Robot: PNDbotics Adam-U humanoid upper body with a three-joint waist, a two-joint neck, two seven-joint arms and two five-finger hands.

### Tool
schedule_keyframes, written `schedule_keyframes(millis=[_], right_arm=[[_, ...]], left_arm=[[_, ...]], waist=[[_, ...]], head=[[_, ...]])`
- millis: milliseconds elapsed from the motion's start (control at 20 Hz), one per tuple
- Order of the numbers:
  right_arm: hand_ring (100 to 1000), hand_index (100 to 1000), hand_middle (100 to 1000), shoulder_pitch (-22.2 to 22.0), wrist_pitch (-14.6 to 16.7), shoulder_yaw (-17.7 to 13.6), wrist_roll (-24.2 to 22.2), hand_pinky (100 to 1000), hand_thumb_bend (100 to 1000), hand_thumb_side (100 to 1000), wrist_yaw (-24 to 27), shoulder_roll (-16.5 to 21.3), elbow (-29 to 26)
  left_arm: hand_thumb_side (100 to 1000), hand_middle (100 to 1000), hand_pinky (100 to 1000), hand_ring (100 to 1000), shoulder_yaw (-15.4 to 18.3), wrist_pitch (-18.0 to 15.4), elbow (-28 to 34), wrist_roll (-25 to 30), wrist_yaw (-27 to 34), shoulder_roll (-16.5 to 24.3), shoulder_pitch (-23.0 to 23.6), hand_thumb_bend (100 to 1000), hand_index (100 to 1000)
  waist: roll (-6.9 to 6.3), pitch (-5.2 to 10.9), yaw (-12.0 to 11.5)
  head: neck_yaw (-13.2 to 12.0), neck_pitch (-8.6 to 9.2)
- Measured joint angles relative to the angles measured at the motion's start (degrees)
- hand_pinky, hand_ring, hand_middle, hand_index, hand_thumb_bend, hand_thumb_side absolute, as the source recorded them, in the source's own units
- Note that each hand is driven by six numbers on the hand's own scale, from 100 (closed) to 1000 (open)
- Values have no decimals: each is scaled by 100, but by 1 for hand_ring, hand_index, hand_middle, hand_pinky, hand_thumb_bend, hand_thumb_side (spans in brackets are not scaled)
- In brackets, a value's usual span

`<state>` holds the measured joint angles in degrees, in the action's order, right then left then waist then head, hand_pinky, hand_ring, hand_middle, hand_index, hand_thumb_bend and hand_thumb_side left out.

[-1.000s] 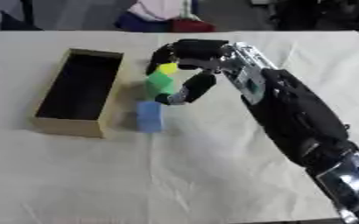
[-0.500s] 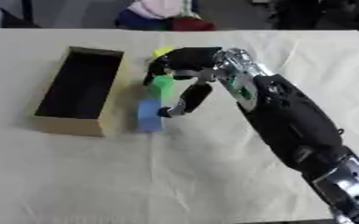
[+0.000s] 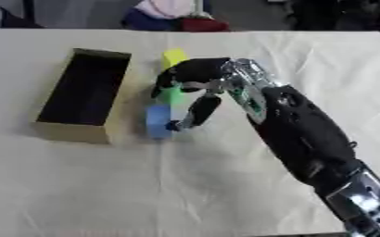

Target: Pick up objects on the table and place them in the box.

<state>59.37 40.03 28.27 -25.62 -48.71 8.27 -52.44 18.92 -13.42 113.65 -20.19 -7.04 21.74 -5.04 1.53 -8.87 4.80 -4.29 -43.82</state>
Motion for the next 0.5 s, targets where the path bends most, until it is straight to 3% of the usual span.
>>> schedule_keyframes(millis=[100,500], right_arm=[[820,862,650,-47,-85,1,15,881,357,623,-64,-26,-70],[840,867,669,-258,-578,34,104,886,347,667,-351,-84,-330]], left_arm=[[769,737,738,612,0,3,0,13,0,0,-2,100,823],[769,732,736,611,-1,4,0,20,0,0,-7,100,823]], waist=[[0,-10,-8],[0,-19,-27]], head=[[4,0],[20,0]])
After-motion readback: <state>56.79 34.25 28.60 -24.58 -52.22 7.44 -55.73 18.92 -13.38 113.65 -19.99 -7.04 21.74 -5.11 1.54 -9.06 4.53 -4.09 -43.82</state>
